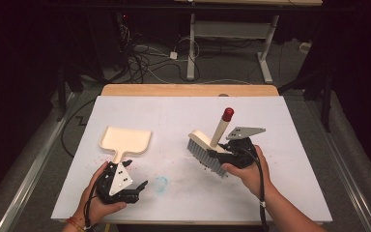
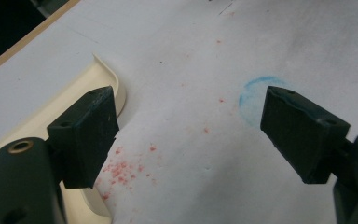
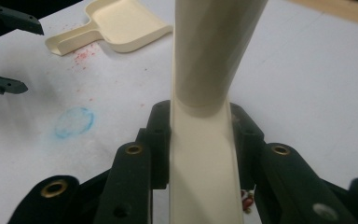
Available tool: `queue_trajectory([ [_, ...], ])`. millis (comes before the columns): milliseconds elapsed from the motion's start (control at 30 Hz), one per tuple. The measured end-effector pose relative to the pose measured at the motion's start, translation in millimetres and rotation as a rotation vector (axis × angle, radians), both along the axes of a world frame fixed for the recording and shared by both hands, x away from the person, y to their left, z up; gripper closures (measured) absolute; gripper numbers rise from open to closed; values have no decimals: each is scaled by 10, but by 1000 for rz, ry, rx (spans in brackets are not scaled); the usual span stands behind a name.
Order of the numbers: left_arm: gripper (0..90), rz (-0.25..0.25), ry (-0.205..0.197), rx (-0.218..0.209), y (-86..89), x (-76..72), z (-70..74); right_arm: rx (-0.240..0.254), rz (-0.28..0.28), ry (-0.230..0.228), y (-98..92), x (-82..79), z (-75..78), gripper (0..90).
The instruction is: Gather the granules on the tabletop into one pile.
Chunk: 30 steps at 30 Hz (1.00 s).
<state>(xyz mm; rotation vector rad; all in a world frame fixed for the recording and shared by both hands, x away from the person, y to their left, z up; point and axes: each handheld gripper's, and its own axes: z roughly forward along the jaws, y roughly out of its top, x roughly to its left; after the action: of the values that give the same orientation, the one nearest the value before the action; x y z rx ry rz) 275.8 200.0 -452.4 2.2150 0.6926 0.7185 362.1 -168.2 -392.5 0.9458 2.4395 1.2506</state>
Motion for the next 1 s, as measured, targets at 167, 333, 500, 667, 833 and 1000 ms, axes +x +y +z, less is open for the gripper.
queue_trajectory([
  [167,182,0,3,3,1,2,-4,-20,-37,-57,-172,-56,110,677],
  [333,182,-2,3,11,-12,0,-10,-73,-115,-107,-398,-65,126,677],
  [500,182,-1,4,15,-10,5,-14,-183,-242,-174,-662,-37,84,677],
  [667,182,-4,2,18,-21,8,-11,-227,-342,-157,-924,55,-14,677],
  [833,182,-6,1,25,-40,11,-13,-286,-382,-141,-962,134,-143,677],
  [1000,182,-2,5,25,-39,16,-17,-304,-364,-124,-844,128,-226,677],
])
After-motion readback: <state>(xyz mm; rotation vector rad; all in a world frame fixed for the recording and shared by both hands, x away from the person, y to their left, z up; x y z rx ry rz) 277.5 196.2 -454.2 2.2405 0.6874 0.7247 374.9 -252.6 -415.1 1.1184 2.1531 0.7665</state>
